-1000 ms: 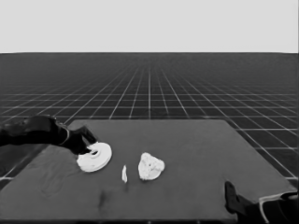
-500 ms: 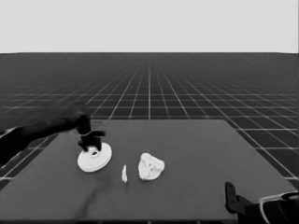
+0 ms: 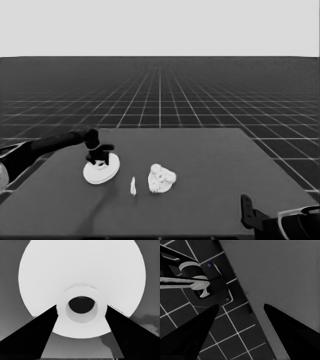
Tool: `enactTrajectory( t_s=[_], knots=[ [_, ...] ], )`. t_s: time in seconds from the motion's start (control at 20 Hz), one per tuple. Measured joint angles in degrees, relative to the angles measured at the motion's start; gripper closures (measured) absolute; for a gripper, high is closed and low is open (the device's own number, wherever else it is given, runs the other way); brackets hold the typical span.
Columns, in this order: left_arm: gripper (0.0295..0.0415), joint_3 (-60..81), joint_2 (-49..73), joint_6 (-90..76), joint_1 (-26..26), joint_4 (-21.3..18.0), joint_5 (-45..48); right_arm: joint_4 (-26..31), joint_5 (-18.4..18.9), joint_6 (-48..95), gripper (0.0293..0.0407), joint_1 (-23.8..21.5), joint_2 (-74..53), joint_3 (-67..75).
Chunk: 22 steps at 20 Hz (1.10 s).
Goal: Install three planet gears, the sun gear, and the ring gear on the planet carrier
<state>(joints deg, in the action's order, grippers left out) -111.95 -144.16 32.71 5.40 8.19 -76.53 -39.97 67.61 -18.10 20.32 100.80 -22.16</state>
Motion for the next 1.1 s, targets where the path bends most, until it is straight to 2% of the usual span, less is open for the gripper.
enactTrajectory(
  t_s=[0.4, 0.55, 0.9, 0.95, 1.0, 1.1],
  knots=[
    [0.0362, -0.02, 0.0, -0.01, 0.0, 0.0, 0.0, 0.0, 0.0, 0.0, 0.0315, 0.0, 0.0, 0.0],
    [0.0362, 7.34, 3.55, 3.03, -7.91, -3.87, -7.04, 0.0, 0.0, 0.0, 0.0315, 0.0, 0.0, 0.0],
    [0.0362, 7.52, 3.65, 3.03, -10.02, -5.19, -8.72, 0.0, 0.0, 0.0, 0.0315, 0.0, 0.0, 0.0],
    [0.0362, 23.77, 2.13, 27.42, -9.12, -2.29, -9.45, 0.0, 0.0, 0.0, 0.0315, 0.0, 0.0, 0.0],
    [0.0361, 28.37, -8.97, 39.8, -8.27, -0.99, -10.6, 0.0, 0.0, 0.0, 0.0315, 0.0, 0.0, 0.0],
    [0.036, 20.83, -24.37, 44.67, -7.5, -0.36, -11.39, 0.0, 0.0, 0.0, 0.0315, 0.0, 0.0, 0.0]
  ],
)
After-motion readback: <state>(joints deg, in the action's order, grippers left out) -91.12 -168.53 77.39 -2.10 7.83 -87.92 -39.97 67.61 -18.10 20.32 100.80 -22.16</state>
